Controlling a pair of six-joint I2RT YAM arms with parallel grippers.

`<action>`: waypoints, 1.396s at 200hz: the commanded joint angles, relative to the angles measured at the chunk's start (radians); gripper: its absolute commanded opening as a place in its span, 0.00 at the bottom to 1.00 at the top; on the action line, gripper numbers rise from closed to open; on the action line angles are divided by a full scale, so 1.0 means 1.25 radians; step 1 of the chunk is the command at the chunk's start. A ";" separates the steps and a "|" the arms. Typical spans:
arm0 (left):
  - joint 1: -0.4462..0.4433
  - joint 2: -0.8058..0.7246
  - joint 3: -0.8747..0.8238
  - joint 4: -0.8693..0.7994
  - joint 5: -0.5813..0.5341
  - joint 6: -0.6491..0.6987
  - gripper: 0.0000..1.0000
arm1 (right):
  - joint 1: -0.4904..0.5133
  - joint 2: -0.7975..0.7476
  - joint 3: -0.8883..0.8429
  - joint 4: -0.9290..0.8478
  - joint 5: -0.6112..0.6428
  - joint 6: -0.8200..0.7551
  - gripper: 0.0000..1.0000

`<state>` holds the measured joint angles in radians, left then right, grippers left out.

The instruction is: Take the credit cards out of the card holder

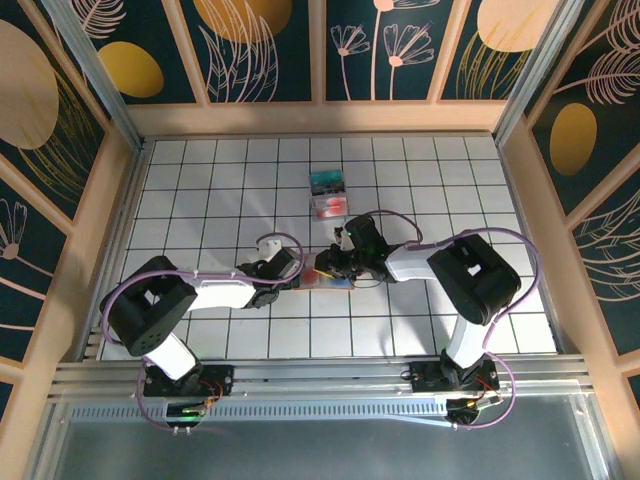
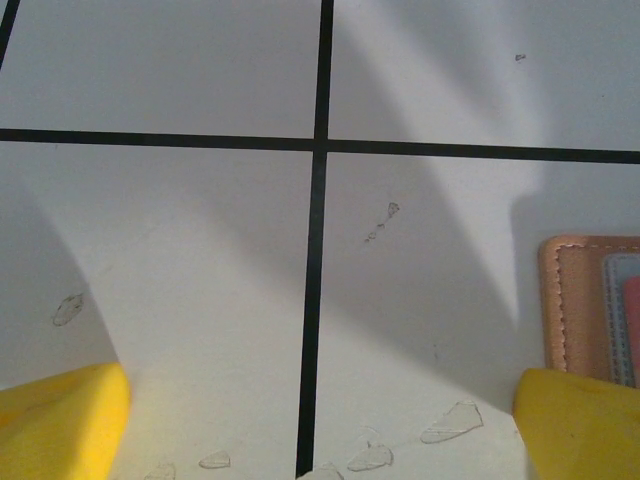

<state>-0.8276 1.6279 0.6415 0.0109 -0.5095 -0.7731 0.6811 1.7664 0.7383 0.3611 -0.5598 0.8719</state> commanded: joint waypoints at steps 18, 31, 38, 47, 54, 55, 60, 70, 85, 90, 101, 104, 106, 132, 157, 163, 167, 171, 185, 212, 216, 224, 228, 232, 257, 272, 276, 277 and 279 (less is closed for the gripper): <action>-0.001 0.055 0.005 -0.084 0.024 -0.045 0.99 | -0.022 -0.040 -0.046 0.154 -0.084 0.040 0.17; -0.001 0.059 0.006 -0.085 0.023 -0.049 0.99 | -0.027 -0.045 -0.055 0.171 -0.091 0.045 0.17; -0.001 0.060 0.007 -0.086 0.021 -0.050 0.99 | -0.028 -0.047 -0.057 0.174 -0.092 0.045 0.17; 0.000 0.061 0.008 -0.089 0.021 -0.051 0.99 | -0.031 -0.050 -0.058 0.171 -0.091 0.044 0.17; 0.000 0.060 0.008 -0.090 0.020 -0.052 0.99 | -0.032 -0.052 -0.059 0.168 -0.090 0.042 0.17; 0.000 0.061 0.008 -0.091 0.020 -0.052 0.99 | -0.033 -0.053 -0.059 0.168 -0.089 0.042 0.17; -0.001 0.060 0.008 -0.091 0.019 -0.052 0.99 | -0.033 -0.055 -0.060 0.162 -0.087 0.041 0.17; -0.001 0.060 0.008 -0.093 0.018 -0.052 0.99 | -0.036 -0.059 -0.062 0.154 -0.085 0.037 0.17; 0.000 0.060 0.007 -0.094 0.016 -0.052 0.99 | -0.039 -0.065 -0.065 0.145 -0.081 0.033 0.17; 0.000 0.059 0.008 -0.095 0.016 -0.053 0.99 | -0.041 -0.067 -0.065 0.142 -0.080 0.032 0.17; -0.001 0.059 0.006 -0.095 0.015 -0.054 0.99 | -0.042 -0.070 -0.067 0.133 -0.076 0.028 0.17; 0.000 0.059 0.006 -0.095 0.014 -0.054 0.99 | -0.043 -0.071 -0.067 0.130 -0.074 0.028 0.17; 0.000 0.059 0.006 -0.095 0.013 -0.054 0.99 | -0.043 -0.071 -0.067 0.128 -0.074 0.027 0.17; -0.001 0.060 0.005 -0.095 0.012 -0.055 0.99 | -0.045 -0.073 -0.067 0.114 -0.065 0.022 0.16; -0.001 0.061 0.003 -0.096 0.011 -0.055 0.99 | -0.050 -0.074 -0.067 0.101 -0.059 0.019 0.14; -0.001 0.060 0.004 -0.096 0.012 -0.055 0.99 | -0.051 -0.075 -0.068 0.099 -0.058 0.018 0.14; -0.001 0.061 0.003 -0.096 0.012 -0.054 0.99 | -0.052 -0.075 -0.068 0.098 -0.057 0.017 0.14; -0.001 0.061 0.003 -0.096 0.012 -0.055 0.99 | -0.052 -0.076 -0.068 0.095 -0.056 0.017 0.13; -0.001 0.061 0.003 -0.096 0.012 -0.057 0.99 | -0.057 -0.076 -0.068 0.087 -0.053 0.013 0.11; 0.000 0.063 0.005 -0.097 0.011 -0.057 0.99 | -0.066 -0.078 -0.070 0.069 -0.044 0.008 0.08; 0.000 0.063 0.005 -0.097 0.011 -0.056 0.99 | -0.066 -0.079 -0.070 0.067 -0.042 0.006 0.08; -0.001 0.062 0.005 -0.098 0.010 -0.056 0.99 | -0.068 -0.079 -0.069 0.059 -0.037 0.004 0.08; -0.001 0.061 0.004 -0.098 0.009 -0.056 0.99 | -0.069 -0.080 -0.070 0.055 -0.035 0.002 0.08; -0.001 0.062 0.005 -0.099 0.009 -0.056 0.99 | -0.071 -0.080 -0.069 0.050 -0.033 0.000 0.07; -0.001 0.056 0.003 -0.102 0.009 -0.060 0.99 | -0.074 -0.091 -0.070 0.018 -0.011 -0.016 0.05; -0.001 0.051 0.003 -0.103 0.007 -0.060 0.99 | -0.077 -0.100 -0.067 -0.010 0.008 -0.031 0.02; -0.001 0.049 0.003 -0.103 0.006 -0.060 0.99 | -0.077 -0.101 -0.066 -0.018 0.014 -0.034 0.02; -0.001 0.049 0.003 -0.104 0.006 -0.060 0.99 | -0.078 -0.102 -0.065 -0.020 0.016 -0.035 0.02; -0.001 0.048 0.003 -0.104 0.005 -0.060 0.99 | -0.078 -0.104 -0.064 -0.025 0.019 -0.036 0.02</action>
<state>-0.8326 1.6455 0.6662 -0.0227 -0.5266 -0.8181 0.5941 1.6886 0.6586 0.3923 -0.5888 0.8730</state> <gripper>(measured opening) 0.988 0.052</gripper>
